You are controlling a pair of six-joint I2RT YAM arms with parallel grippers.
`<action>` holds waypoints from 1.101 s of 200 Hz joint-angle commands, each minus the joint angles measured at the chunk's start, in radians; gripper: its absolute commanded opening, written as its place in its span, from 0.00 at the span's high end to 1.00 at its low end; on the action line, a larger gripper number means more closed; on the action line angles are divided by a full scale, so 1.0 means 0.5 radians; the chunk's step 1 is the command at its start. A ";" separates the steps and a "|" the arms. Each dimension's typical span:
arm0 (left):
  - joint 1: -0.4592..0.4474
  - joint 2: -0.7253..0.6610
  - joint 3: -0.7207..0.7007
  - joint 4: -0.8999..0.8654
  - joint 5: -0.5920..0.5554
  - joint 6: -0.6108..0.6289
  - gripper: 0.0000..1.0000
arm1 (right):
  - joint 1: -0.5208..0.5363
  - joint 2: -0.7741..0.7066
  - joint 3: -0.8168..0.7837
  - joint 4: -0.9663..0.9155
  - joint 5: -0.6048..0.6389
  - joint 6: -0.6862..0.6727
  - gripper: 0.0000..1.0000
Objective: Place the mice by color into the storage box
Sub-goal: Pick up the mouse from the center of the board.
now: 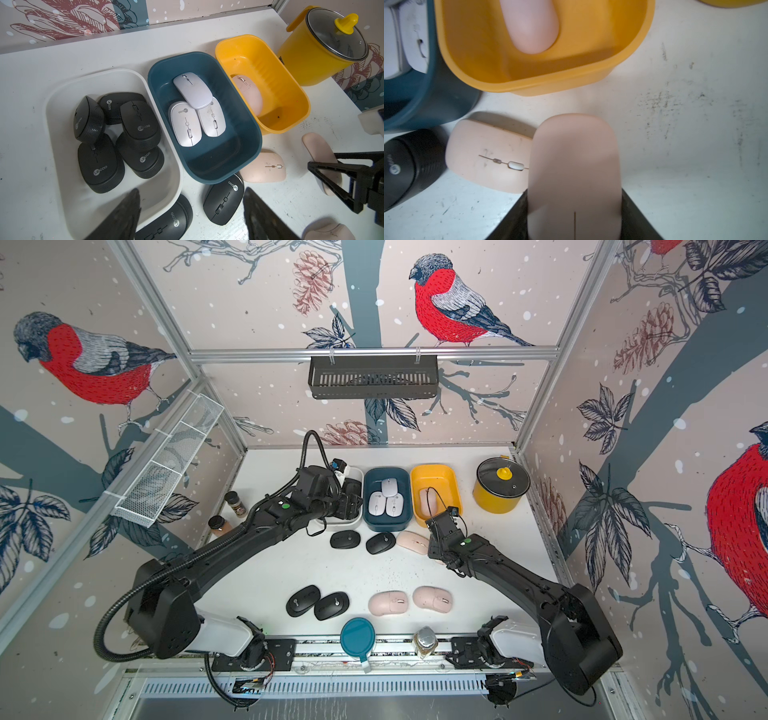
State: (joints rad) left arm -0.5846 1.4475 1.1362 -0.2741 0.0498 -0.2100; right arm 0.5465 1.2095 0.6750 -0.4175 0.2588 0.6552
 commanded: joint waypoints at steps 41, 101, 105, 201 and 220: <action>0.000 -0.011 0.007 0.050 -0.019 0.012 0.23 | -0.209 -0.106 0.212 -0.058 -0.094 -0.257 0.41; 0.001 -0.005 0.011 0.049 -0.045 0.019 0.23 | -0.329 0.018 0.474 0.084 -0.112 -0.514 0.40; 0.000 -0.005 0.012 0.048 -0.050 0.019 0.23 | -0.337 0.035 0.490 0.101 -0.113 -0.526 0.40; 0.001 -0.005 0.007 0.045 -0.101 0.035 0.23 | -0.432 0.605 0.878 0.159 -0.128 -0.686 0.40; 0.003 -0.005 0.009 0.045 -0.107 0.038 0.23 | -0.454 0.676 0.911 0.187 -0.124 -0.686 0.40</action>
State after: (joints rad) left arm -0.5846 1.4460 1.1374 -0.2745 0.0128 -0.2028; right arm 0.3298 1.5173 1.1076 -0.3729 0.1928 0.3332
